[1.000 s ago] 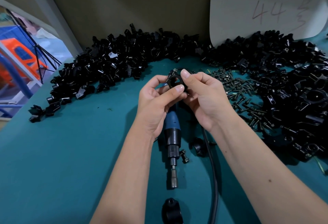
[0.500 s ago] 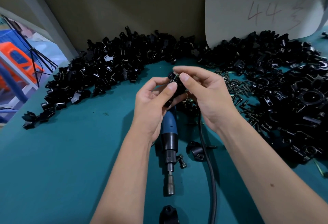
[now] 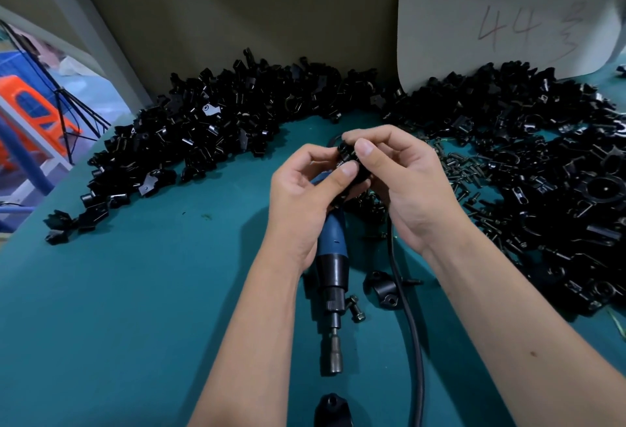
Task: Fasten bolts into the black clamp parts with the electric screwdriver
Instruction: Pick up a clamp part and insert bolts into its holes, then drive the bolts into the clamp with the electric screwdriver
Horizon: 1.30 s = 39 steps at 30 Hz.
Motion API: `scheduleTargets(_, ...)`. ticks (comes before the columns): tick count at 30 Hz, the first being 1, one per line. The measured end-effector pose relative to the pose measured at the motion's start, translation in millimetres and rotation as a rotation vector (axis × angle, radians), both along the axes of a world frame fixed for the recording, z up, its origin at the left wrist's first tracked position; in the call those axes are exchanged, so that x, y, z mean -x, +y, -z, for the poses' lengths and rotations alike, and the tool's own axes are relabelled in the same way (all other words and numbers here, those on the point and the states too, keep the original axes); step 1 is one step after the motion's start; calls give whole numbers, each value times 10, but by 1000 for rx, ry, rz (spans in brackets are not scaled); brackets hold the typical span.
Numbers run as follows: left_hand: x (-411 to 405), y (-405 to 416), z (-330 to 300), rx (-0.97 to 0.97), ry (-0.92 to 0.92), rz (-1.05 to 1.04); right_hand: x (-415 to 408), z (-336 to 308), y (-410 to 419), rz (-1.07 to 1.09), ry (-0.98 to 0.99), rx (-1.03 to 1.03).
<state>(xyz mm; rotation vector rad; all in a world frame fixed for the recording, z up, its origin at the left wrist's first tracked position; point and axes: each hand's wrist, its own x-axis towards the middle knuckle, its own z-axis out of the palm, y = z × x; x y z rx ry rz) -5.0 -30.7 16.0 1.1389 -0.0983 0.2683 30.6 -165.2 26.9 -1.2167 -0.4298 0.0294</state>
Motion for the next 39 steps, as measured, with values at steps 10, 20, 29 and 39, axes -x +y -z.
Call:
scheduleTargets(10,-13,-37,23,-135,-34,-72,33,-26,94,150,1,-2)
scheduleTargets(20,-20,17,41,-101,-25,-67,4,-19,17,186,-114,179)
scheduleTargets(29,-23,106,-13,11,63,-189,59,-28,131,423,17,347)
scheduleTargets(39,-13,356,-23,369,446,-322,340,94,480,378,-134,1255)
